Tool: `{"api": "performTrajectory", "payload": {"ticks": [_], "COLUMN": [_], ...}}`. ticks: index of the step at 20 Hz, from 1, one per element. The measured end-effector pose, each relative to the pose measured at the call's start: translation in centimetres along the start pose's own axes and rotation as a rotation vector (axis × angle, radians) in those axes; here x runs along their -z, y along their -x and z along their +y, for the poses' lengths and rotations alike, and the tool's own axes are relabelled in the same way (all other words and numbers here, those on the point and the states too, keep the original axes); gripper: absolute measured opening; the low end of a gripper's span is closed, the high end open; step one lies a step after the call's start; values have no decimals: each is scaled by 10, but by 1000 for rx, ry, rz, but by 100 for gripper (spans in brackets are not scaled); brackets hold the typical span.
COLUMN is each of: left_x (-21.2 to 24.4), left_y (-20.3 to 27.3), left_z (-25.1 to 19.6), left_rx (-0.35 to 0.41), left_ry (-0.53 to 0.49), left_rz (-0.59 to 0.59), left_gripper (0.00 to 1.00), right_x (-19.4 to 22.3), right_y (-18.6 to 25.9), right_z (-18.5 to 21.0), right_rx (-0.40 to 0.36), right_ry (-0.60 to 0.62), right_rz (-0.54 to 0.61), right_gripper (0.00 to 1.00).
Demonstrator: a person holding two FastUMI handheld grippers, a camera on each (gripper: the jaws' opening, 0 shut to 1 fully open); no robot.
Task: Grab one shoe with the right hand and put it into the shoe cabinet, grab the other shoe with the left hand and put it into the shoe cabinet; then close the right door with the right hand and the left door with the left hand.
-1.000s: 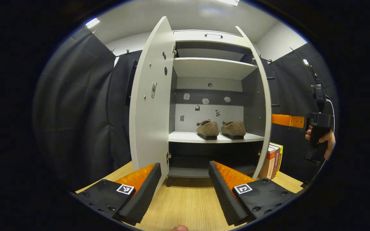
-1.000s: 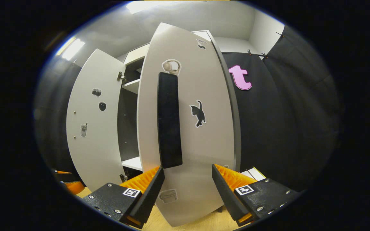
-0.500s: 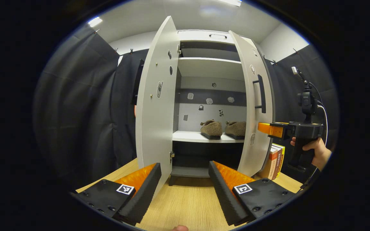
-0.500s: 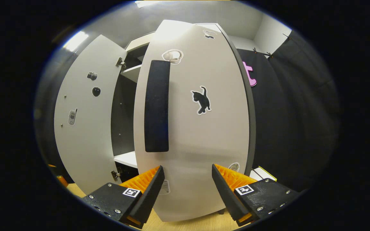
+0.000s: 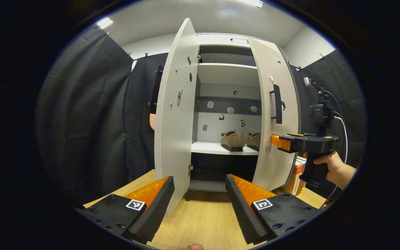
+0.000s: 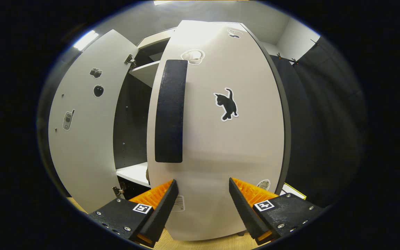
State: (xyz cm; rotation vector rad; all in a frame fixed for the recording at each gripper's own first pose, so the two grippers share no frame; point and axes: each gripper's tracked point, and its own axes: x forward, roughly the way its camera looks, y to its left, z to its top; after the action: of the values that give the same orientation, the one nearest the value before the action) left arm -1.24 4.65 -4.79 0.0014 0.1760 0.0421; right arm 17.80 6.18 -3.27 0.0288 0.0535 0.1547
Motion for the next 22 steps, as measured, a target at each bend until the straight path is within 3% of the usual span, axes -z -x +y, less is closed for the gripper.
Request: {"api": "performTrajectory", "payload": {"ticks": [6,11,16,22], "left_x": [1,-9,-27,-45], "left_y": [2,-4,-22,-63], "left_z": [13,48,114,164], "left_rx": [-25,-100,-246,-295], "left_ry": [21,29,-29,-19], "left_rz": [5,-5,-28,-51], "left_gripper": [97,97,96,94], "right_x": [2,0,-20,-28], "right_y": [-18,-13,38,100], "right_z": [1,-1,-14,-26], "right_rx": [2,5,17,11], "right_ry": [5,10,-21,-18], "right_rz": [1,-11,-50,-41], "right_gripper": [91,92,92,92]}}
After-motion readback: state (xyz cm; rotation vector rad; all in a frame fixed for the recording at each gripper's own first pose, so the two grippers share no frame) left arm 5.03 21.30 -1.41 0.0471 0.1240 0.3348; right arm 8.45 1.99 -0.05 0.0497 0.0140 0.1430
